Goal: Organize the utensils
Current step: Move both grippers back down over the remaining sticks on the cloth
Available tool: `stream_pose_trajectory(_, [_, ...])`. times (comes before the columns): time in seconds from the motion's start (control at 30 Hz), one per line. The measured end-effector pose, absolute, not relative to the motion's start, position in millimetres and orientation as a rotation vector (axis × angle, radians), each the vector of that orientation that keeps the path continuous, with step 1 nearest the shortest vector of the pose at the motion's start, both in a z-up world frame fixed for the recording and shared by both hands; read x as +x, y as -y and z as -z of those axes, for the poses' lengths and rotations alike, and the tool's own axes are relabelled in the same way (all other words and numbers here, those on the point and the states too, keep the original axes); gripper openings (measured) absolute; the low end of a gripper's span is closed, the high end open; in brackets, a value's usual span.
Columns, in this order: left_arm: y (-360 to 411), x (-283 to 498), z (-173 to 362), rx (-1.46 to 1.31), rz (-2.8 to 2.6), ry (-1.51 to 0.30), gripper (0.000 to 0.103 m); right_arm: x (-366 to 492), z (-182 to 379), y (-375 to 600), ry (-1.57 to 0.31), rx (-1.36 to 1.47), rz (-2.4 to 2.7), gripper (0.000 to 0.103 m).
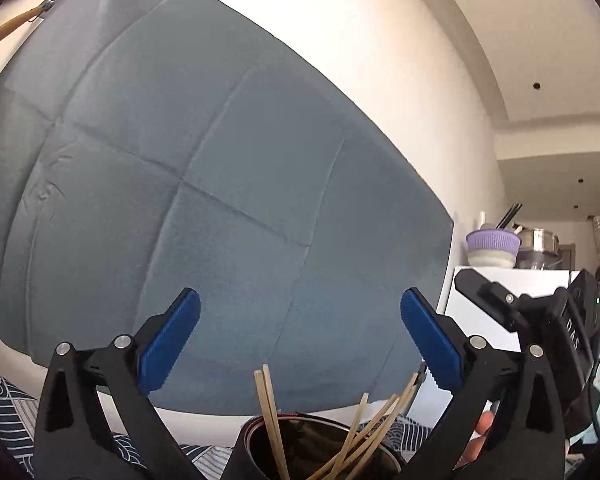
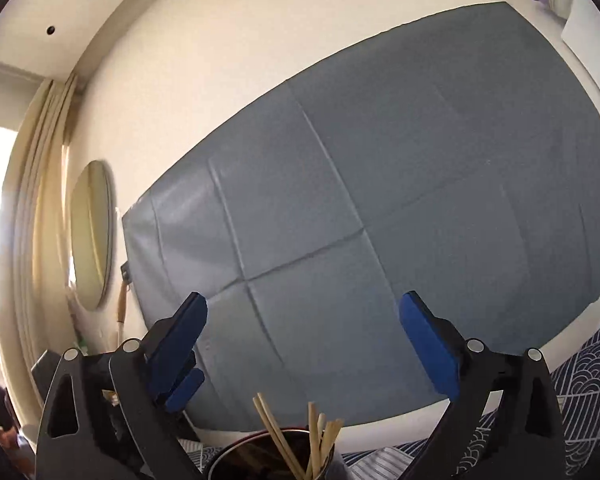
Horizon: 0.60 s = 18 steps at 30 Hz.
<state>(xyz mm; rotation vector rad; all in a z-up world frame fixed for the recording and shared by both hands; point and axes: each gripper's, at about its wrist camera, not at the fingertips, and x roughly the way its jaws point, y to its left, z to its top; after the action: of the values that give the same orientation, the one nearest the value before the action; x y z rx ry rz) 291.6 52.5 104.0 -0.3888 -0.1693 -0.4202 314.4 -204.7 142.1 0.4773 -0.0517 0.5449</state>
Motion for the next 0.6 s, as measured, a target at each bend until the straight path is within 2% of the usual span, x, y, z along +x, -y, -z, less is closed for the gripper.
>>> stream_pose_trajectory(0.4, [-43,284,-119,-0.304,0.409,0.073,0.098,306,-158,214,0.02,0.544,-0.536,0.095])
stream_pose_trajectory(0.6, [-44,260,-128,-0.236,0.345,0.008,0.098,289,-170,223,-0.066,0.507,-0.5,0.095])
